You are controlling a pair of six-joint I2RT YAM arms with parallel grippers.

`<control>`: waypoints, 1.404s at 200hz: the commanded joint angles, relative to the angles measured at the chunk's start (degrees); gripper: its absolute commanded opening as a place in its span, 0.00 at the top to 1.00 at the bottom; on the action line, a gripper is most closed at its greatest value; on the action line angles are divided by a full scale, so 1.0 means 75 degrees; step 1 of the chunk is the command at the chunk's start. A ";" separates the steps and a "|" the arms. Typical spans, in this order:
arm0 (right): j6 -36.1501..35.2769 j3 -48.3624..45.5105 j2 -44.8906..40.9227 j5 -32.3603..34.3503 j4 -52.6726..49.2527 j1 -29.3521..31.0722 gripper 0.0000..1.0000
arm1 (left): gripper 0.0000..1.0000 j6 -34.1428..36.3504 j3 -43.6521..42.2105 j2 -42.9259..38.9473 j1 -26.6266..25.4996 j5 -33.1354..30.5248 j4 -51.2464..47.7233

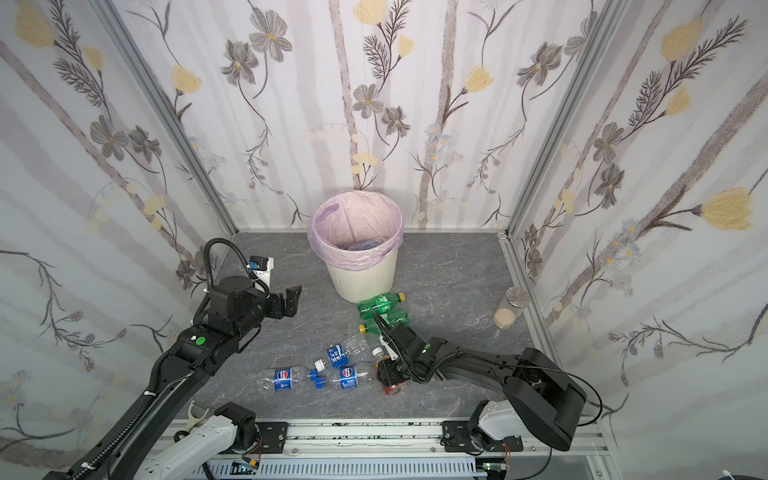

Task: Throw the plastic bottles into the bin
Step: 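Grasp the tea bottle with the right gripper, lift and drop it into the bin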

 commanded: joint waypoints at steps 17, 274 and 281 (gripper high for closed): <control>0.0106 0.0143 -0.0843 0.0812 0.0164 -0.0014 0.51 | 0.00 0.0099 0.0118 0.0157 0.0003 -0.0044 0.0055; -0.1594 0.9671 0.2228 0.0727 -0.0657 -0.2298 0.10 | 0.00 0.1082 0.0786 -0.0464 -0.0023 0.1673 -0.1531; -0.1568 0.9356 0.2061 0.0732 -0.0435 -0.2298 0.09 | 0.00 0.1113 0.0798 -0.0465 -0.0021 0.1726 -0.1550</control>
